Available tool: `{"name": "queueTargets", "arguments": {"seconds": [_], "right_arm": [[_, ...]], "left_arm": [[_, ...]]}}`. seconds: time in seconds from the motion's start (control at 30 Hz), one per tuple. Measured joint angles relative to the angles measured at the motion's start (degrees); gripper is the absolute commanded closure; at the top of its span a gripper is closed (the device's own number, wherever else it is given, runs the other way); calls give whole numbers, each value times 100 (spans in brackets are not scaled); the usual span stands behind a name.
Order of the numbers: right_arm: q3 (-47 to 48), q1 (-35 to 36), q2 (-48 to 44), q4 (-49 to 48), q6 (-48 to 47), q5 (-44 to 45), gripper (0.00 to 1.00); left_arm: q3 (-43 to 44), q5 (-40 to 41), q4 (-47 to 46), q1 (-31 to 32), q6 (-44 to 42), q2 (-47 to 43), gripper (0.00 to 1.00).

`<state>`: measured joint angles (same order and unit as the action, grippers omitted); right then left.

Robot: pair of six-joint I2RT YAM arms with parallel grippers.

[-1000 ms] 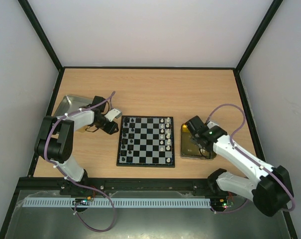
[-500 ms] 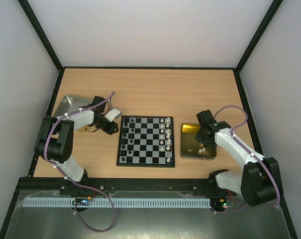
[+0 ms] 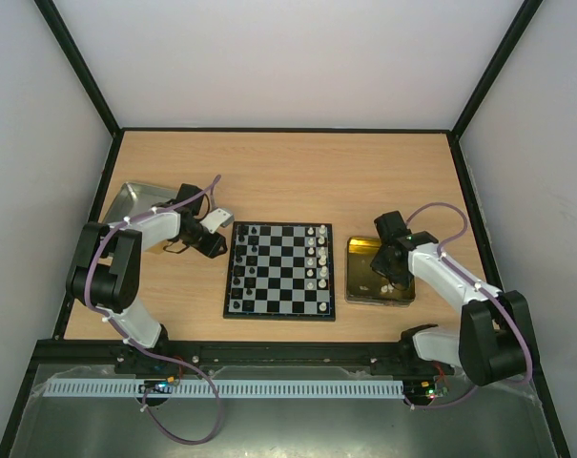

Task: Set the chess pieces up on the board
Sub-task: Pick up the chess piece from the storage box.

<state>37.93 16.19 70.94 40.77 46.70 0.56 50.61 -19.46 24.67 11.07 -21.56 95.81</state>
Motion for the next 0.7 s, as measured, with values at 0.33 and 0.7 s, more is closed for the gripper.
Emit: {"name": "queueTargets", "arguments": {"seconds": [0.33,0.7], "right_arm": [[-20,-4,0,-33,-15,20,98],[1816,1471,-238,769,-68,931,98]], "left_arm": [[0,0,-2,0,0,0,60],[0,24,-4,2,0,0,60]]}}
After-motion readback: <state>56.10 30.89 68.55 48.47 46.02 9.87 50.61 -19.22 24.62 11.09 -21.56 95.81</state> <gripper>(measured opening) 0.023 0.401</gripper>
